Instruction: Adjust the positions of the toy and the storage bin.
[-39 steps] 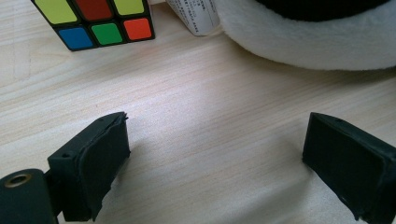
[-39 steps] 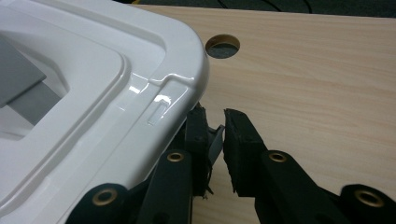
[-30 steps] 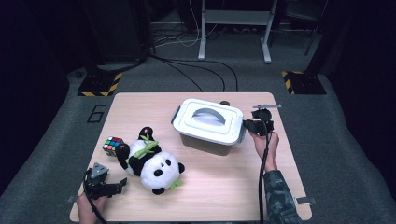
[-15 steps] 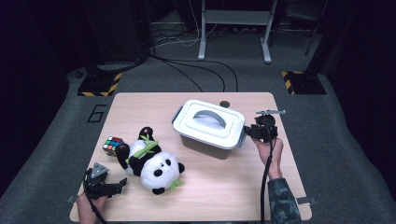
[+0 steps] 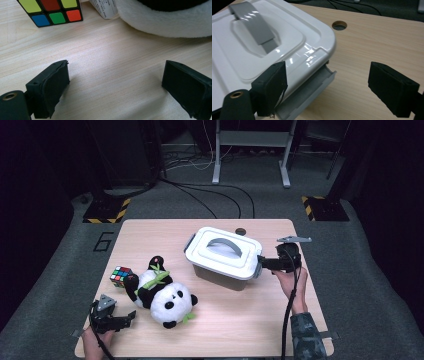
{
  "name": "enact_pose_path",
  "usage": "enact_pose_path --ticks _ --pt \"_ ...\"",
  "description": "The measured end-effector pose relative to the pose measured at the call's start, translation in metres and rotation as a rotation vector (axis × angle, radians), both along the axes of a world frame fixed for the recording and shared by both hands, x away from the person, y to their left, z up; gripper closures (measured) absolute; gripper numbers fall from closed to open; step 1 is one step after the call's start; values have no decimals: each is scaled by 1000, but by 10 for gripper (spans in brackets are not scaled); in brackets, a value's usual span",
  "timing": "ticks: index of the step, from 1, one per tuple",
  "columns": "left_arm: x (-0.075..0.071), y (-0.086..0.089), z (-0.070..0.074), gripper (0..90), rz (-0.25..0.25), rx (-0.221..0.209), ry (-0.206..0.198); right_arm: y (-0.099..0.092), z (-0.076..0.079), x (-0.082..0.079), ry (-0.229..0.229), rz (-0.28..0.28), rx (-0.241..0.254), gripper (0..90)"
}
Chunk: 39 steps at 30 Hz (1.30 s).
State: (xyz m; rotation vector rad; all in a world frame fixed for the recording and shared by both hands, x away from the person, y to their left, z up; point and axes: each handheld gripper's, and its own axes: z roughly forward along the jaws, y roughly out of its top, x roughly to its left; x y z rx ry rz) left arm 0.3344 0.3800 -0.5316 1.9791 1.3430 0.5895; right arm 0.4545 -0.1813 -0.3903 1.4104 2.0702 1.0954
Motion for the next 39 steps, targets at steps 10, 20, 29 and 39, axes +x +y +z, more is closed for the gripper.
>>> enact_pose_path --ticks 10,20,29,39 --pt "0 0 0 72 -1 0 0 42 13 4 -17 165 -47 50" --pt "0 0 0 72 0 0 0 81 3 34 -4 259 -102 367" --pt "0 0 0 73 -1 0 -2 79 -3 40 -21 301 -85 629" --pt "0 0 0 74 0 -1 -2 81 -2 32 -34 293 -132 653"
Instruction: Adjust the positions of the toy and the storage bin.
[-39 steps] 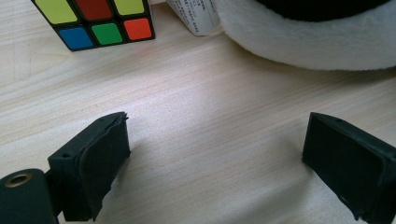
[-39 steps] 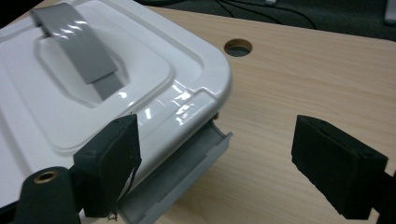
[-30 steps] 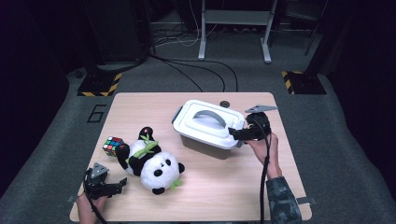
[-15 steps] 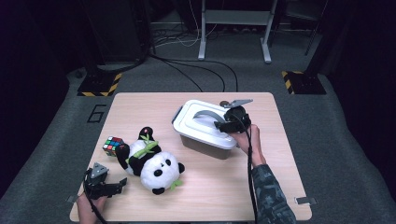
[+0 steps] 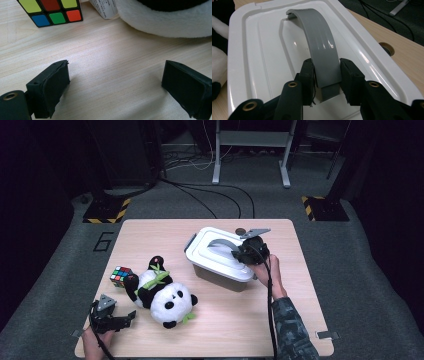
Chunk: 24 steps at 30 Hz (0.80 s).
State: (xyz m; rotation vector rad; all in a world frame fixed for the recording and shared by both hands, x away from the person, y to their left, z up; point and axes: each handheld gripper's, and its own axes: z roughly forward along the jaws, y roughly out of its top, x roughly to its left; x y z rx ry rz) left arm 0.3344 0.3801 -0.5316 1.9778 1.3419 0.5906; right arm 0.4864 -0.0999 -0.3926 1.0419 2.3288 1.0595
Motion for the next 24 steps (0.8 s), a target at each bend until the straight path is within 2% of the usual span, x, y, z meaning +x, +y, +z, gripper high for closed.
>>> enact_pose_path --ticks 6,18,20,24 --pt "0 0 0 75 0 0 1 0 0 -8 -1 -11 6 657" --pt "0 0 0 74 0 1 1 2 3 -29 26 -33 -18 663" --pt "0 0 0 74 0 0 1 1 1 -29 7 -22 -11 649" --pt "0 0 0 74 0 1 2 0 6 -25 3 9 34 546"
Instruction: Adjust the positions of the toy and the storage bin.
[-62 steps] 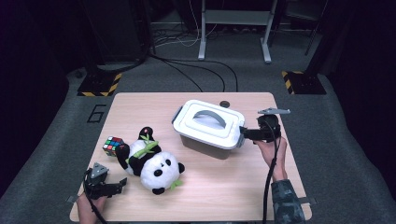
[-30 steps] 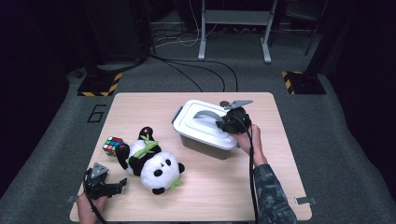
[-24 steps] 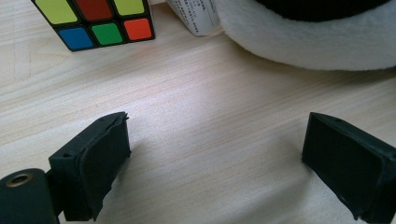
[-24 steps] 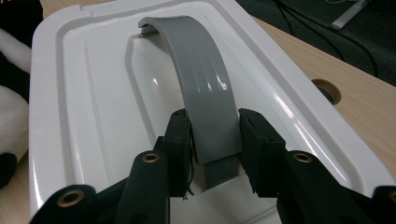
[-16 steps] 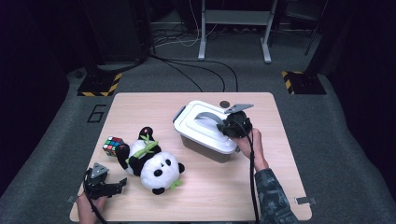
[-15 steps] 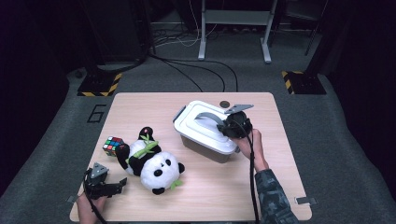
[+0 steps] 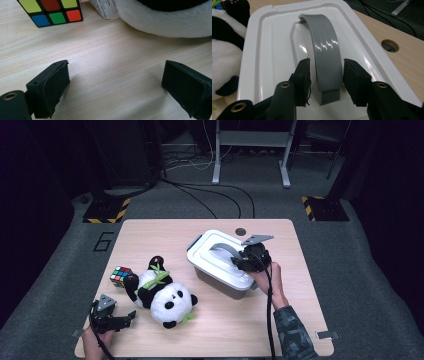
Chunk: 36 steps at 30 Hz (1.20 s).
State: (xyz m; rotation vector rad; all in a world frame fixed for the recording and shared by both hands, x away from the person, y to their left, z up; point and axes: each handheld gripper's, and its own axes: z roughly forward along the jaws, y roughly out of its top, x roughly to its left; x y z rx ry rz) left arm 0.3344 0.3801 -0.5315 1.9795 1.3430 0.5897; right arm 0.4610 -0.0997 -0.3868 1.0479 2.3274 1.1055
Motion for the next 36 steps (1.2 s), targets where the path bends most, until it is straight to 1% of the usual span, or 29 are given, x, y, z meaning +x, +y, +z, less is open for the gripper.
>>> enact_pose_path --ticks 1,2,3,4,5,6,7,8,9,10,11,12,13,14,15,18,19,22,23,26,30,31,32,33,36 --pt "0 0 0 74 0 0 0 2 3 2 -10 19 -2 533" --pt "0 0 0 74 0 -1 0 5 6 4 -13 26 0 523" --pt "0 0 0 74 0 0 -1 8 9 6 -23 41 -10 516" --pt "0 0 0 74 0 0 -1 12 12 9 -24 54 -11 510" --pt "0 0 0 74 0 -1 -1 15 15 12 -30 73 -29 506" --pt "0 0 0 74 0 -1 -1 19 17 15 -37 82 -39 505" --pt "0 0 0 74 0 -1 -1 21 18 19 -46 104 -40 508" --pt "0 0 0 74 0 0 -1 25 19 22 -27 101 -33 511" --pt "0 0 0 74 0 -1 -2 26 19 26 -43 112 -45 524" --pt "0 0 0 75 0 -1 -2 28 19 29 -27 115 -36 528" --pt "0 0 0 76 0 -1 -2 29 17 33 -28 137 -37 551" --pt "0 0 1 76 -4 3 7 30 16 35 -16 132 -37 587" --pt "0 0 1 77 -4 2 5 31 14 38 -20 141 -46 615" --pt "0 0 1 78 -5 3 5 31 13 39 -9 137 -47 620" --pt "0 0 1 78 -5 2 4 30 12 40 -16 148 -37 628" --pt "0 0 0 79 -5 1 5 28 12 39 9 148 -15 654" --pt "0 0 0 79 -5 1 5 28 12 38 12 151 -15 661" --pt "0 0 0 79 -5 1 5 31 13 35 3 131 -42 667" --pt "0 0 0 79 -5 1 5 31 13 34 4 126 -43 667" --pt "0 0 0 79 -5 1 5 32 13 32 10 109 -32 668" --pt "0 0 0 79 -5 1 5 35 13 25 19 74 -33 668" --pt "0 0 0 79 -5 1 5 36 13 24 24 66 -35 669" --pt "0 0 0 79 -5 1 5 37 14 22 29 54 -26 669" --pt "0 0 0 79 -5 1 5 37 14 21 31 51 -31 669" --pt "0 0 0 79 -5 1 4 39 14 15 48 17 -22 669"
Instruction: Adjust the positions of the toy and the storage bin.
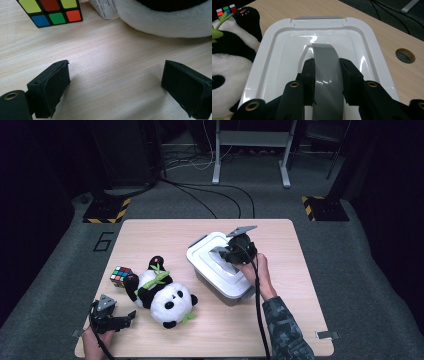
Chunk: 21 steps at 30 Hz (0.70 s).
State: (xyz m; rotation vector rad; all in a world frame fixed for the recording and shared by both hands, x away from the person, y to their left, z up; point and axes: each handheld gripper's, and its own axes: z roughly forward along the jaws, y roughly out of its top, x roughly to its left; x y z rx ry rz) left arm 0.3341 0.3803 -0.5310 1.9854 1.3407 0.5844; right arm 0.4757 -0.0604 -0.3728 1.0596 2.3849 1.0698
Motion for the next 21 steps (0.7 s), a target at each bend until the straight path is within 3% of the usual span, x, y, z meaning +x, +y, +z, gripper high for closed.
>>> enact_pose_path --ticks 14,21 --pt "0 0 0 79 3 2 1 13 -1 -26 12 -94 19 669" --pt "0 0 0 79 5 -3 1 18 -3 -34 -8 -99 31 669"
